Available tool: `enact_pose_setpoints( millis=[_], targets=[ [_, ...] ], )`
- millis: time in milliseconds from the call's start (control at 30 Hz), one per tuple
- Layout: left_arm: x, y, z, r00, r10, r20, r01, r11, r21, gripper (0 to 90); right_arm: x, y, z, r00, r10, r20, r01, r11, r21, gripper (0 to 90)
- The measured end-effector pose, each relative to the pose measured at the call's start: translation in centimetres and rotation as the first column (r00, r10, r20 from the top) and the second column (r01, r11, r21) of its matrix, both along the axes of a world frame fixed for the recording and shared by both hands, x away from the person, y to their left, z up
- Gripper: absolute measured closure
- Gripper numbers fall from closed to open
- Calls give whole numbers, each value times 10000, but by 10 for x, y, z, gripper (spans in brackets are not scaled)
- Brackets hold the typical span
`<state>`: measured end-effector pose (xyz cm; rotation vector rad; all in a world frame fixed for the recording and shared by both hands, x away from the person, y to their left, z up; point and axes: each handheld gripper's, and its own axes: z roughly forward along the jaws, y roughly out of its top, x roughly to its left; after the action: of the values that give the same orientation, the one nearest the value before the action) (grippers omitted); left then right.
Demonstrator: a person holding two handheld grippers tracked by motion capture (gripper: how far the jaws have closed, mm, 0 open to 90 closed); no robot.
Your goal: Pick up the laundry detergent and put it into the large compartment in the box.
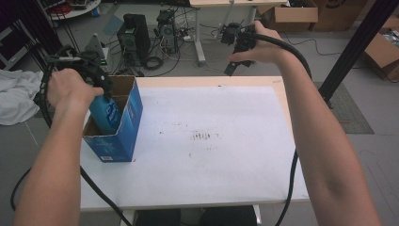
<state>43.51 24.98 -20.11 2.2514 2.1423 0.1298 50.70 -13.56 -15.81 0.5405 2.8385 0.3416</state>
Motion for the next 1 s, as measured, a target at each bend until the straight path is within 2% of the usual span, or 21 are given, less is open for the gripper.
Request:
enact_pose_setpoints(
  millis=[567, 1000],
  targets=[
    [1, -5, -47, 9996, -68, -285, 73, 9999, 152, 381, -1, -4, -2, 10000, -43, -3, 43, 10000, 72, 275],
    [0, -6, -67, 9982, -300, -516, 318, 9989, 331, 381, -1, -5, -3, 10000, -48, -21, 48, 10000, 34, 275]
  ],
)
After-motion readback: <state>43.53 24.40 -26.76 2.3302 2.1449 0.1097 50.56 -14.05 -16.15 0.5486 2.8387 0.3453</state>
